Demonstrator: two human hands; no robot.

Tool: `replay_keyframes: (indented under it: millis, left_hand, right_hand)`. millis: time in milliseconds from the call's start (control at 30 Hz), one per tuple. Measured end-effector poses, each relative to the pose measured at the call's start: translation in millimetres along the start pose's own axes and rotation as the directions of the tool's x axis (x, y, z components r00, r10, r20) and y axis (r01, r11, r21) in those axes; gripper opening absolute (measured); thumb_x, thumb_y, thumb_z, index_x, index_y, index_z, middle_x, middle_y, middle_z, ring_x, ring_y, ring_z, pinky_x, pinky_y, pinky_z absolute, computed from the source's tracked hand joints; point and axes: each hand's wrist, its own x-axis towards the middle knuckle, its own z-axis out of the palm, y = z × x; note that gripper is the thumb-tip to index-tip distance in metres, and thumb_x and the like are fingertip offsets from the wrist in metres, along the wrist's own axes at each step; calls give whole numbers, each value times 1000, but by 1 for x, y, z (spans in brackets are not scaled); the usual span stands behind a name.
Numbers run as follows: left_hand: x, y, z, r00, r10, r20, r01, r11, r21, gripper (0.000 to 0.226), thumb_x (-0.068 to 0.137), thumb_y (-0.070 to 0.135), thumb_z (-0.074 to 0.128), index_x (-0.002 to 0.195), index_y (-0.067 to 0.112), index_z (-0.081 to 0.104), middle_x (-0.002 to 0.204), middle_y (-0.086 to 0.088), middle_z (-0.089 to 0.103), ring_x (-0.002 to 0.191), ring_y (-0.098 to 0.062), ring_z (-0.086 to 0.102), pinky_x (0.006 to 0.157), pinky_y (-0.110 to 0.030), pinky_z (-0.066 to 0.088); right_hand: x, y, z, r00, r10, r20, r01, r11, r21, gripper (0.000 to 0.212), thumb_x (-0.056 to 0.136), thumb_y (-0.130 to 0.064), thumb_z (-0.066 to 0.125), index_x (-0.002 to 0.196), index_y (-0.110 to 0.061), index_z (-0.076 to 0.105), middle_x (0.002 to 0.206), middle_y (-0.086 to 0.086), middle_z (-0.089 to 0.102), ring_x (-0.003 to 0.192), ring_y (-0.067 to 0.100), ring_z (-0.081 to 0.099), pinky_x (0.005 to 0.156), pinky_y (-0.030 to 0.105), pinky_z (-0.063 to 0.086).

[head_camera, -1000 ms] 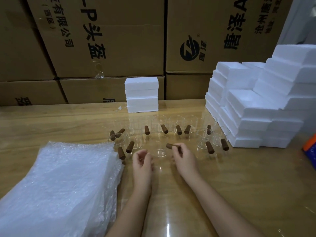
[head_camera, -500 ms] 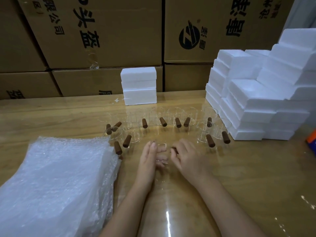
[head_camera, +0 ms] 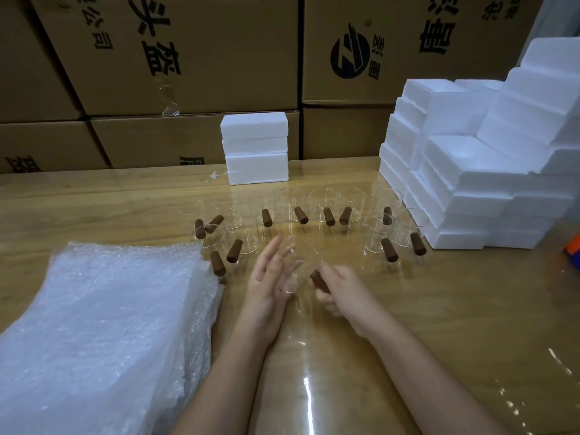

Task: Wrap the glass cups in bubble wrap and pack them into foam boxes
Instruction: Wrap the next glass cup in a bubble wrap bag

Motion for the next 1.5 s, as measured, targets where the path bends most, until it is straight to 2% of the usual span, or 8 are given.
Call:
replay_keyframes:
  millis: [167, 433, 633, 800, 1067, 1233, 1433, 1500]
  left_hand:
    - [2, -2, 0, 995, -37, 95, 42, 998, -56, 65, 64, 53, 81, 118, 23, 62, 119, 3, 65, 112, -28, 62, 80, -35, 54]
    - [2, -13, 7, 996, 39, -81, -36, 999, 40, 49, 70, 45, 68, 109, 16, 61, 108, 2, 70, 95, -32, 69, 69, -39, 58]
    - [0, -23, 14, 986, 81, -146, -50, 978, 204, 50, 73, 56, 57, 104, 17, 51, 104, -4, 62, 81, -24, 65, 58, -34, 55]
    - [2, -24, 13, 968, 37, -246, 18, 975, 220, 75, 69, 76, 55, 107, 12, 49, 97, -16, 66, 70, -24, 66, 52, -34, 53]
    - [2, -20, 5, 978, 4, -207, 6, 999, 48, 65, 68, 65, 66, 110, 18, 53, 103, -8, 71, 82, -20, 69, 61, -26, 52]
    - [2, -17, 6, 985, -5, -173, 12, 999, 40, 53, 73, 62, 56, 111, 25, 56, 106, -10, 68, 81, -17, 70, 60, -26, 53]
    - [5, -16, 7, 964, -95, -250, 94, 995, -17, 44, 95, 53, 37, 105, 15, 57, 85, -13, 72, 63, -18, 64, 49, -26, 39]
    - [6, -15, 4, 963, -123, -241, 114, 992, -51, 43, 99, 47, 33, 99, 13, 59, 76, -13, 71, 60, -18, 64, 52, -28, 39]
  right_hand:
    - [-7, -5, -7, 888, 160, 430, -356, 833, 425, 39, 96, -24, 32, 64, -16, 53, 43, -8, 23, 33, 2, 16, 29, 13, 14]
    - [1, 6, 7, 967, -103, -235, 46, 970, -237, 50, 101, -31, 30, 57, -18, 49, 39, -6, 45, 41, 10, 42, 50, 28, 34]
    - [-8, 5, 4, 658, -697, -285, 118, 470, -875, 42, 91, -18, 47, 50, -12, 45, 42, 9, 52, 38, 32, 47, 43, 24, 20]
    - [-6, 4, -1, 424, -905, -41, 248, 159, -956, 32, 83, -23, 47, 52, -14, 51, 43, -1, 46, 36, 18, 42, 37, 19, 23]
    - [1, 20, 20, 856, -418, -304, 205, 815, -543, 29, 92, -23, 43, 63, -23, 43, 52, -4, 49, 52, 20, 46, 52, 37, 37]
    - [4, 12, 17, 992, 82, -96, -60, 976, 210, 35, 93, -17, 34, 61, -14, 47, 37, -4, 34, 33, 10, 22, 34, 16, 17]
    - [-6, 14, 19, 843, -433, -318, 381, 899, -214, 11, 91, -33, 48, 98, -32, 56, 98, -13, 62, 90, 0, 59, 79, 17, 46]
    - [-10, 14, 19, 797, -562, -220, 492, 816, -303, 41, 90, -41, 42, 126, -24, 52, 128, -9, 54, 120, -1, 49, 100, 16, 38]
